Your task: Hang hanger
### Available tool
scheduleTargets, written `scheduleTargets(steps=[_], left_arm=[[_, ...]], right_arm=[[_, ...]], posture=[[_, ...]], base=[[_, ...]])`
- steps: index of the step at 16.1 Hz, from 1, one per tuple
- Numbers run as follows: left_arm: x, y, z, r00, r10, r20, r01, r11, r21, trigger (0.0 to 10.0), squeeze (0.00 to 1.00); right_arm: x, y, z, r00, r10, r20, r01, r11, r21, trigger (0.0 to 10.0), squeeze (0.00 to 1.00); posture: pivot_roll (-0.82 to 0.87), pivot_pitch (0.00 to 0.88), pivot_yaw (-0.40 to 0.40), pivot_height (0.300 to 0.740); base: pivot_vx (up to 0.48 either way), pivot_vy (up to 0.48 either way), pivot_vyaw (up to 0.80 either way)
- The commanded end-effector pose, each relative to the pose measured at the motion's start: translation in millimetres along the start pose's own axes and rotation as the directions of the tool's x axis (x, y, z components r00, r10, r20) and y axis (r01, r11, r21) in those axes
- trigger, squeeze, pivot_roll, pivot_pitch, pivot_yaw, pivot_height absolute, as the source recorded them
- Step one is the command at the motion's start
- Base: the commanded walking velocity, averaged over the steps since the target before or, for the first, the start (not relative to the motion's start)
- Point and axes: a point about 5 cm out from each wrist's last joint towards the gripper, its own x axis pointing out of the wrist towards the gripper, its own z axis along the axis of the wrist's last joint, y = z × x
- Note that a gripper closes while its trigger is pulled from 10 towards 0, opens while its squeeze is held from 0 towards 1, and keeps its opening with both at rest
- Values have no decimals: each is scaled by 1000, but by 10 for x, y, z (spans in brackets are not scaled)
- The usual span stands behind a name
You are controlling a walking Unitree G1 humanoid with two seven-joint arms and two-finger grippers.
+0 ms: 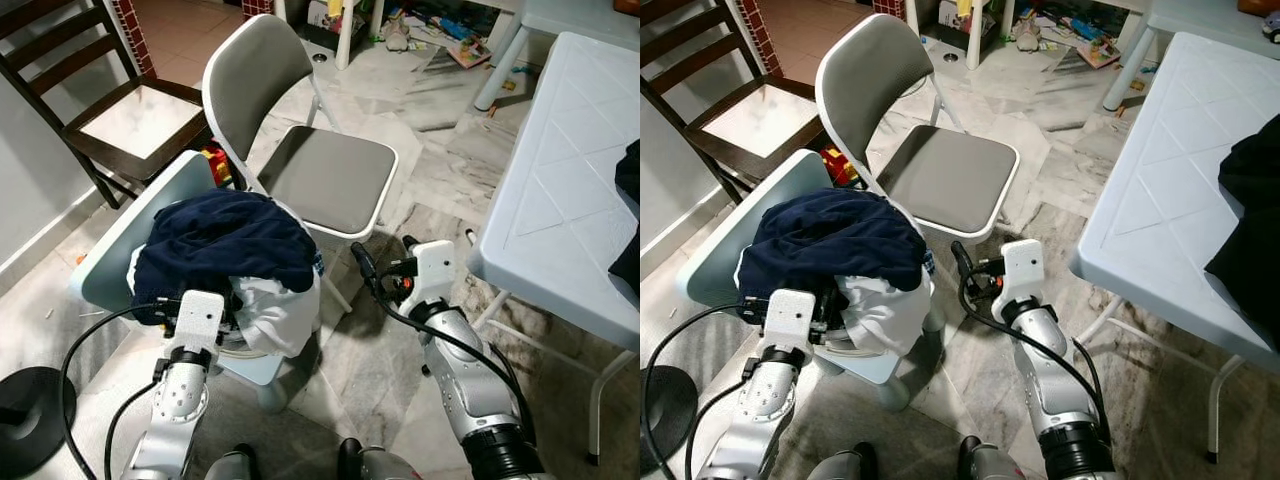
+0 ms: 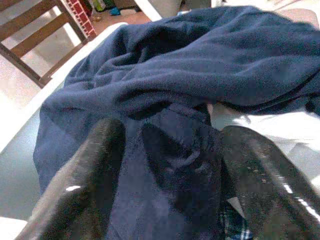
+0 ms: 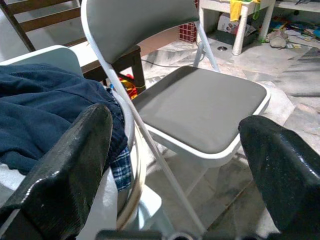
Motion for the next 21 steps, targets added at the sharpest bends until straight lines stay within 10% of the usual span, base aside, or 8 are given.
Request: scheduleTargets(steps=[1,3,4,6,7,13,21], left_arm=[[-5,39,-53,1000,20,-20,-20,1000,17,10000,1000],[30,39,-112,998,18,-60,-16,999,34,10000,1000],[70,17,-180,995,-2,-103,3,1000,9,10000,0],[104,8,-223,992,-14,-122,15,1000,6,10000,0],[114,9,-267,988,-13,-151,13,1000,-6,0,0],[165,8,-267,990,-37,-139,32,999,-31,0,0],[166,45,-173,998,-50,-42,48,997,-63,0,0]], right_arm=[[-29,-15,4,1000,-3,-6,3,1000,-10,10000,0],[-33,-16,3,1000,-4,-8,4,1000,-13,10000,0],[-29,-15,10,1000,-4,-6,4,1000,-15,10000,0],[-26,-14,15,1000,-5,-6,5,1000,-16,10000,0],[-27,-12,16,1000,-6,-5,5,1000,-16,10000,0],[-118,208,-90,965,250,-81,-245,967,70,10000,0],[-134,203,-117,953,281,-113,-280,960,28,10000,0]], posture=[[-1,241,-53,740],[-5,240,-53,740],[-9,239,-52,740],[-10,239,-52,740],[-12,239,-51,740],[-15,237,-46,740],[1,233,-39,740]], base=[[0,0,0],[0,0,0],[0,0,0],[0,0,0],[0,0,0],[0,0,0],[0,0,0]])
